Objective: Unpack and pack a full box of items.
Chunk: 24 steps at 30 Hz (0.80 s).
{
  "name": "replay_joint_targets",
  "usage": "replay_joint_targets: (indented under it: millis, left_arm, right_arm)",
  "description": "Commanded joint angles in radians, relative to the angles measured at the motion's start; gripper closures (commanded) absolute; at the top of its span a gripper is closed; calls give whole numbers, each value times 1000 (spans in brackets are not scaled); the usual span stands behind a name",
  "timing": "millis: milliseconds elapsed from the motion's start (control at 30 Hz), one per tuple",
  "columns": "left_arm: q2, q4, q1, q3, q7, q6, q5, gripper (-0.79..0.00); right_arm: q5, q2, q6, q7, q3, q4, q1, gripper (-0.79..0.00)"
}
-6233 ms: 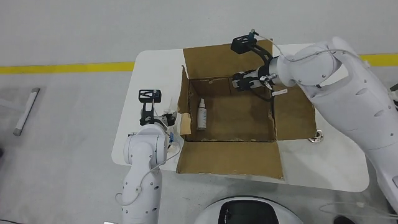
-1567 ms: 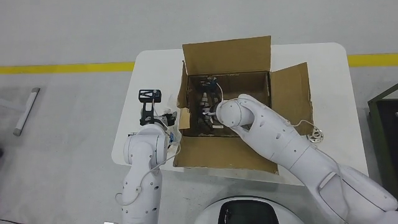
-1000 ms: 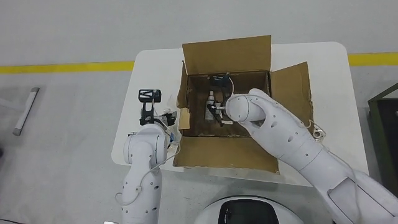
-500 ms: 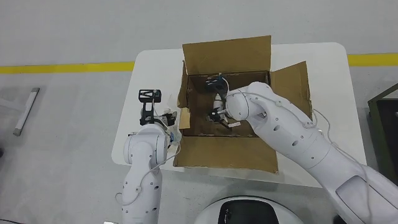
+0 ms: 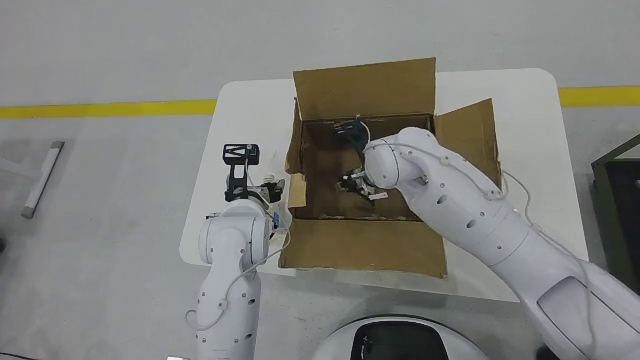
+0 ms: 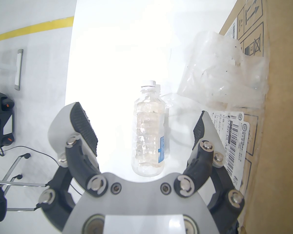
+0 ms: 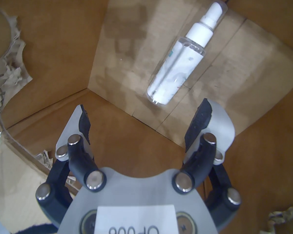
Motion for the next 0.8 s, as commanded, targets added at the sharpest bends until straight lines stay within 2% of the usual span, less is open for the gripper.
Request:
replay_joint_targets:
  millis: [0, 433, 767]
  left_arm:
    - [0, 0, 0, 0, 0, 0, 0, -785]
    - [0, 0, 0, 0, 0, 0, 0, -785]
    - [0, 0, 0, 0, 0, 0, 0, -785]
  right_arm:
    - [5, -7, 21, 11, -4, 45, 20, -785]
    - [61, -64, -3, 56, -66, 299, 142, -785]
    - [93, -118, -13, -6, -122, 446, 171, -785]
